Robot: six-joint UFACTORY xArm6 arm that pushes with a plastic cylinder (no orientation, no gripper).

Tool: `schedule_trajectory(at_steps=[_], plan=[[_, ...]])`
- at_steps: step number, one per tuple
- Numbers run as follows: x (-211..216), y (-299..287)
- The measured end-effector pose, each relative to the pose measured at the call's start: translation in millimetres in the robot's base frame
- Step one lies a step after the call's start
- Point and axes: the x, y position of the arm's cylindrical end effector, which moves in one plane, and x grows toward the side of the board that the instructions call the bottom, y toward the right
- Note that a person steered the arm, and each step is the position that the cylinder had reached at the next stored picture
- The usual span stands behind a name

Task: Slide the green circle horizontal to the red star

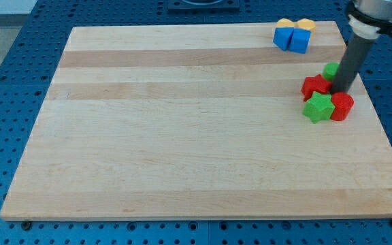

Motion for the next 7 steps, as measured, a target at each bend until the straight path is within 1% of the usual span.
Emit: schedule_trajectory(at_steps=[1, 3, 4, 5, 6, 7], plan=[[-11, -8], [-14, 63], [-39, 69], [-61, 60], [-63, 27], [-52, 1]])
